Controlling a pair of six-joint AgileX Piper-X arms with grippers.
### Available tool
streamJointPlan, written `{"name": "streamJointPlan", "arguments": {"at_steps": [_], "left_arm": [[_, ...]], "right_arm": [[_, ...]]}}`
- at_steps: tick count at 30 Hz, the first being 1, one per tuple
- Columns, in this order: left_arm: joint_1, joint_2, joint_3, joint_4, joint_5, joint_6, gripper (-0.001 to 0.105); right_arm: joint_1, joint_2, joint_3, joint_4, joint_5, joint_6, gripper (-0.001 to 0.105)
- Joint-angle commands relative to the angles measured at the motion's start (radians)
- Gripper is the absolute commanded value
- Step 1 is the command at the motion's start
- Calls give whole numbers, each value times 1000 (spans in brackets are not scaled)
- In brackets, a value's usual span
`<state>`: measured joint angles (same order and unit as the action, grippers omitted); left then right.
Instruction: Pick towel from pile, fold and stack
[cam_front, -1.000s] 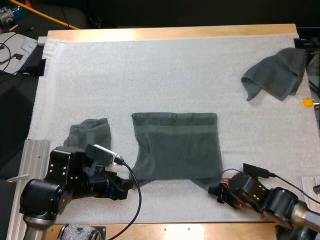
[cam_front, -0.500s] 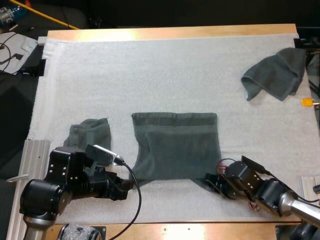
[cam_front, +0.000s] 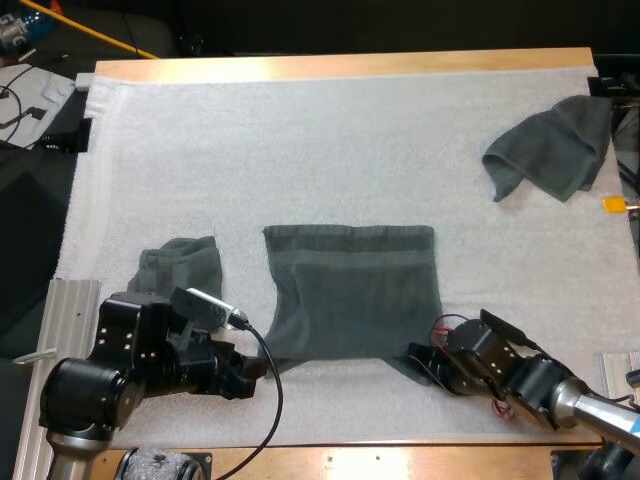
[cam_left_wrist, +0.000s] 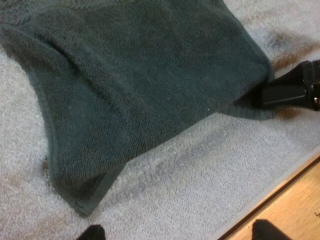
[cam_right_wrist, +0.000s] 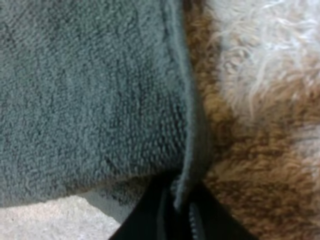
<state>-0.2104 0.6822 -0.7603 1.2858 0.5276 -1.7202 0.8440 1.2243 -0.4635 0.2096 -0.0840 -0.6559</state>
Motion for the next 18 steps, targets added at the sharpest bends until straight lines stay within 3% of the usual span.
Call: {"name": "streamJointPlan", "arguments": {"at_steps": [1, 6, 18], "left_arm": [[-4, 2, -3, -8, 5, 4, 57], [-6, -2, 13, -60, 7, 11, 57], [-9, 119, 161, -205, 13, 2, 56]], "right_arm": [[0, -11, 0, 8, 0, -22, 0], [4, -81, -1, 91, 34, -76, 0], [9, -149, -2, 193, 50, -97, 0]]}}
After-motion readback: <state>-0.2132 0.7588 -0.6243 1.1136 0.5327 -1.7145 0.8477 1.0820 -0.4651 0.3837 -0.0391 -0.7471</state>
